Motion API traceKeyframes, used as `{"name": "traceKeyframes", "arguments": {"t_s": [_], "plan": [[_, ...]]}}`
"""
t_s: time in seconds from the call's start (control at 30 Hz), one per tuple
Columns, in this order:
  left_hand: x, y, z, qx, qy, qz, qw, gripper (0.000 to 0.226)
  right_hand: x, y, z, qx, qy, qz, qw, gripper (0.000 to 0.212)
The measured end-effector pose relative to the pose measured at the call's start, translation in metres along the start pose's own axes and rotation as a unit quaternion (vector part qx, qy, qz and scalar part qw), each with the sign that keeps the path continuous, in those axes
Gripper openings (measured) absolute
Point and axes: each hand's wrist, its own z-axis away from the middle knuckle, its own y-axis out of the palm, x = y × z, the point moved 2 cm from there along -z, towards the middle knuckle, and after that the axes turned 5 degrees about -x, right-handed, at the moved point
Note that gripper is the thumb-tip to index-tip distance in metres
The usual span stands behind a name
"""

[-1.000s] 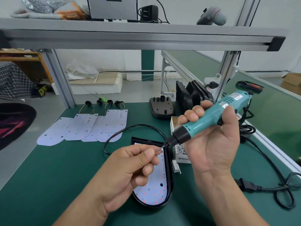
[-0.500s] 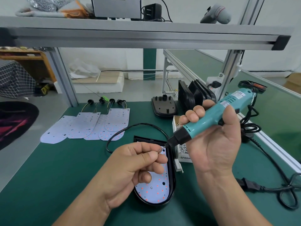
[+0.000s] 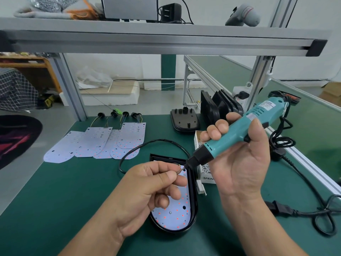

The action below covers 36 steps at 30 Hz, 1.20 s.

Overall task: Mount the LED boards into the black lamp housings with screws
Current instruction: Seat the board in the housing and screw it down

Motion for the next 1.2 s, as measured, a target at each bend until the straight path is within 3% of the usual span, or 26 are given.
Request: {"name": "traceKeyframes", "arguments": {"t_s": [0.3,0.6,0.87,1.07,1.2], "plan": [[-0.001,0.002,0.001,-0.012,0.055,-0.088,0.995,0.022,-0.002,0.008,0.006,0.04,-0.042,0.055,0.997,0.037],[-0.002,0.001,0.001,-0.01,0.081,-0.119,0.989,0.035,-0.019,-0.008,0.0,-0.118,0.014,-0.033,0.992,0.043],[-0.005,-0.003,0.002,0.008,0.058,-0.089,0.994,0.045,-0.017,-0.008,-0.001,-0.124,0.016,-0.061,0.99,0.042],[-0.009,-0.011,0.002,0.01,0.022,-0.063,0.998,0.036,-0.014,-0.01,-0.002,-0.131,0.013,-0.067,0.989,0.042],[-0.018,-0.033,-0.009,-0.083,0.05,-0.121,0.988,0.006,-0.011,-0.015,-0.007,-0.131,-0.001,-0.065,0.989,0.04]]}}
